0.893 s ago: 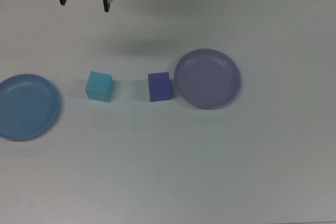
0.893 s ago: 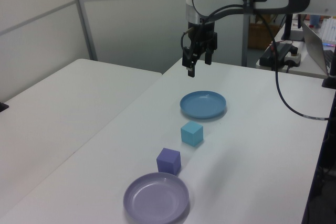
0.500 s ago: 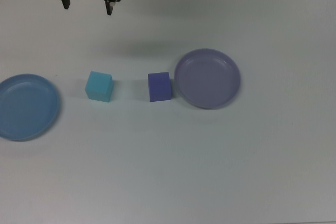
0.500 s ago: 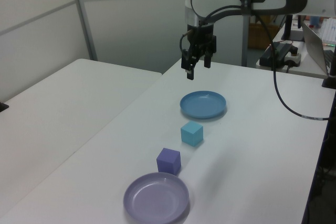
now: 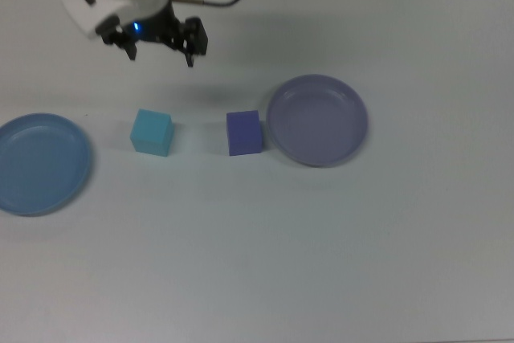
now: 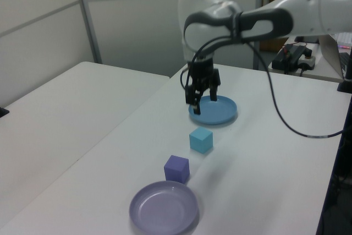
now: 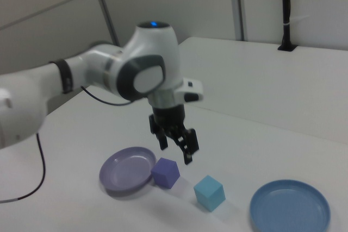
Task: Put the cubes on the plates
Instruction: 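Lower the open gripper onto the cyan cube, then close the gripper on the cyan cube and lift it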
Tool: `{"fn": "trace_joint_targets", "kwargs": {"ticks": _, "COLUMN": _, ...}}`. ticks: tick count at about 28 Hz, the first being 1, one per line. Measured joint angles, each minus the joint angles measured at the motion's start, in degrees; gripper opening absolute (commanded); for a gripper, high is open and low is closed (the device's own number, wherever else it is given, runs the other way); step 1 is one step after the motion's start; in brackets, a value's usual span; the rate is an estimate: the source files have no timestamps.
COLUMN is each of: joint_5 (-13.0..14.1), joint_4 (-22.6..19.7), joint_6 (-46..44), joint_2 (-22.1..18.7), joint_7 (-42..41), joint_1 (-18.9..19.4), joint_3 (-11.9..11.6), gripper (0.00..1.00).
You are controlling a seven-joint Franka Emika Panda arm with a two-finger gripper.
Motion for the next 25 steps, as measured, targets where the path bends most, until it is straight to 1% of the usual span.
{"fn": "trace_joint_targets", "kwargs": {"ticks": 4, "joint_5": -0.3, "joint_4": 0.1, "joint_6": 2.3, "joint_2": 3.9, "joint_7": 0.0, "joint_1": 0.0, "joint_3": -0.1, "gripper": 1.00}}
{"fn": "trace_joint_targets", "kwargs": {"ticks": 9, "joint_5": -2.3, "joint_4": 0.0, "joint_6": 4.0, "joint_2": 6.9, "joint_7": 0.6, "joint_1": -0.2, "joint_3": -0.3, "gripper": 1.00}}
{"fn": "trace_joint_targets", "kwargs": {"ticks": 15, "joint_5": -4.6, "joint_4": -2.3, "joint_6": 10.3, "joint_2": 8.8, "joint_7": 3.2, "joint_1": -0.4, "joint_3": -0.5, "gripper": 1.00}}
{"fn": "trace_joint_targets", "kwargs": {"ticks": 21, "joint_5": -7.0, "joint_4": -3.7, "joint_6": 13.2, "joint_2": 11.2, "joint_7": 4.8, "joint_1": -0.4, "joint_3": -0.5, "gripper": 1.00}}
{"fn": "trace_joint_targets", "kwargs": {"ticks": 22, "joint_5": -7.3, "joint_4": -3.7, "joint_6": 13.5, "joint_2": 11.6, "joint_7": 5.0, "joint_1": -0.4, "joint_3": -0.5, "gripper": 0.94}}
{"fn": "trace_joint_targets", "kwargs": {"ticks": 23, "joint_5": -7.5, "joint_4": -3.7, "joint_6": 13.7, "joint_2": 12.0, "joint_7": 5.1, "joint_1": -0.4, "joint_3": -0.5, "gripper": 0.80}}
{"fn": "trace_joint_targets", "kwargs": {"ticks": 24, "joint_5": -7.7, "joint_4": -3.7, "joint_6": 13.9, "joint_2": 12.3, "joint_7": 5.3, "joint_1": -0.4, "joint_3": -0.6, "gripper": 0.70}}
{"fn": "trace_joint_targets", "kwargs": {"ticks": 25, "joint_5": -7.9, "joint_4": -3.7, "joint_6": 14.1, "joint_2": 12.6, "joint_7": 5.4, "joint_1": -0.4, "joint_3": -0.6, "gripper": 0.51}}
